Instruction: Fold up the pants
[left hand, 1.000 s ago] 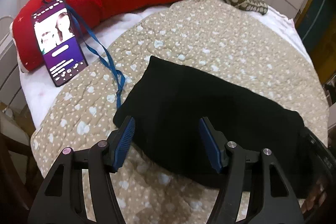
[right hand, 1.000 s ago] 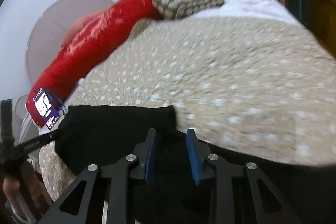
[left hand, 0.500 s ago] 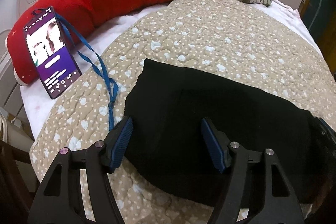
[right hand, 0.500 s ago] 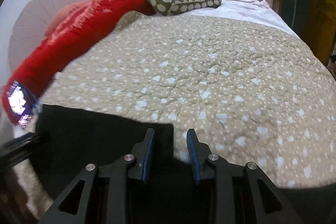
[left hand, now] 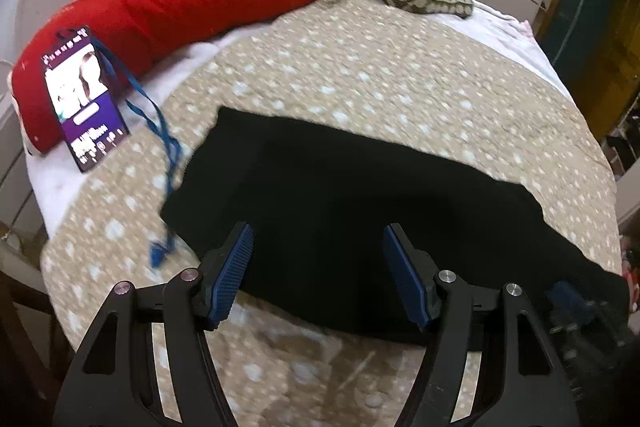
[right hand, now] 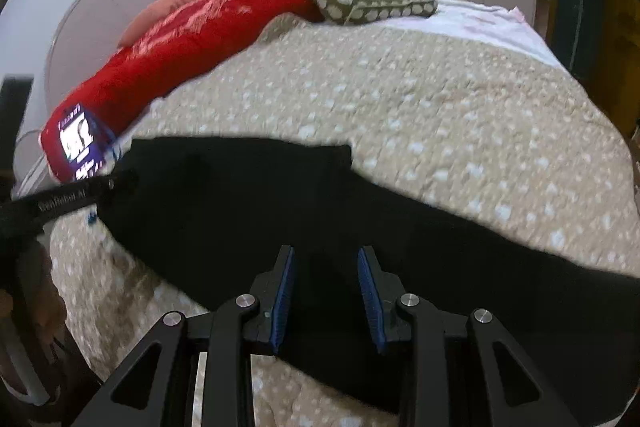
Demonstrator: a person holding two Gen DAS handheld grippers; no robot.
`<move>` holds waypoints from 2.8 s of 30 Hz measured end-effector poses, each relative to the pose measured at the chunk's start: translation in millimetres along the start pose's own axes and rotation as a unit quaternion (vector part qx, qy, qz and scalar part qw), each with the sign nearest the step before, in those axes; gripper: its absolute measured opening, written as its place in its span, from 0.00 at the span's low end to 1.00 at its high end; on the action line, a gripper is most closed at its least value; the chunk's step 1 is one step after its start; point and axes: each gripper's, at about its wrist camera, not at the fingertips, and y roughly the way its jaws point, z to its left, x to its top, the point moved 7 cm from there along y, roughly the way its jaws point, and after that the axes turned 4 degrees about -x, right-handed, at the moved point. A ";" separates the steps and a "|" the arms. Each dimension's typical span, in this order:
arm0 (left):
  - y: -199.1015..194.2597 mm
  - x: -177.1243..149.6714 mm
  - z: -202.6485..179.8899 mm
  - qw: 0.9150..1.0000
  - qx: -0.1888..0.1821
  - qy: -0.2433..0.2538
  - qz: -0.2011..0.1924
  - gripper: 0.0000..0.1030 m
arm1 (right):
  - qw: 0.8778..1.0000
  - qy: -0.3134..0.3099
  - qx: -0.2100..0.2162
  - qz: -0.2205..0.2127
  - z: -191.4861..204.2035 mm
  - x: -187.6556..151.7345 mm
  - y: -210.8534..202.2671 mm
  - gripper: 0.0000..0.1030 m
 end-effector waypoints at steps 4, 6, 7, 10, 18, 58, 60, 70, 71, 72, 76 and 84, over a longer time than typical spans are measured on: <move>12.5 -16.3 -10.7 1.000 0.014 0.020 0.009 0.66 | 1.000 -0.016 -0.007 0.008 2.4 -14.0 2.6 0.31; 11.7 -20.3 -15.0 0.999 0.029 0.033 0.002 0.66 | 1.000 -0.011 0.002 0.010 0.7 -13.1 -5.7 0.31; 9.7 -21.4 -17.5 0.999 0.033 0.034 -0.001 0.66 | 1.000 -0.008 0.007 0.001 -1.8 -11.3 -12.9 0.31; 4.0 -22.3 -23.8 0.999 0.020 0.025 -0.002 0.66 | 1.000 0.001 0.006 -0.019 -11.5 -6.9 -30.2 0.31; -7.4 -23.6 -56.5 0.999 0.010 0.034 -0.017 0.66 | 0.999 0.028 0.009 -0.044 -40.5 -8.6 -50.8 0.32; -8.0 -44.6 -142.3 0.991 -0.074 0.112 0.013 0.66 | 0.994 0.109 0.001 -0.020 -132.8 -71.6 -73.9 0.33; -7.5 -47.3 -155.7 0.988 -0.086 0.127 0.015 0.66 | 0.990 0.138 -0.020 -0.027 -157.5 -81.6 -87.3 0.33; 3.3 -70.3 -221.5 0.970 -0.136 0.197 0.047 0.66 | 0.962 0.246 -0.114 -0.036 -247.3 -120.3 -129.2 0.33; 3.1 -71.7 -227.0 0.968 -0.139 0.204 0.047 0.66 | 0.960 0.255 -0.109 -0.037 -249.5 -121.6 -129.4 0.33; 2.3 -73.2 -232.8 0.966 -0.141 0.213 0.047 0.66 | 0.959 0.259 -0.104 -0.040 -249.8 -121.1 -130.9 0.33; 2.4 -74.2 -236.3 0.964 -0.142 0.219 0.047 0.66 | 0.967 0.230 -0.089 -0.060 -235.0 -105.3 -134.9 0.33; -2.3 -66.0 -232.0 0.967 -0.140 0.210 0.043 0.66 | 0.977 0.185 -0.100 -0.035 -221.8 -92.2 -116.8 0.02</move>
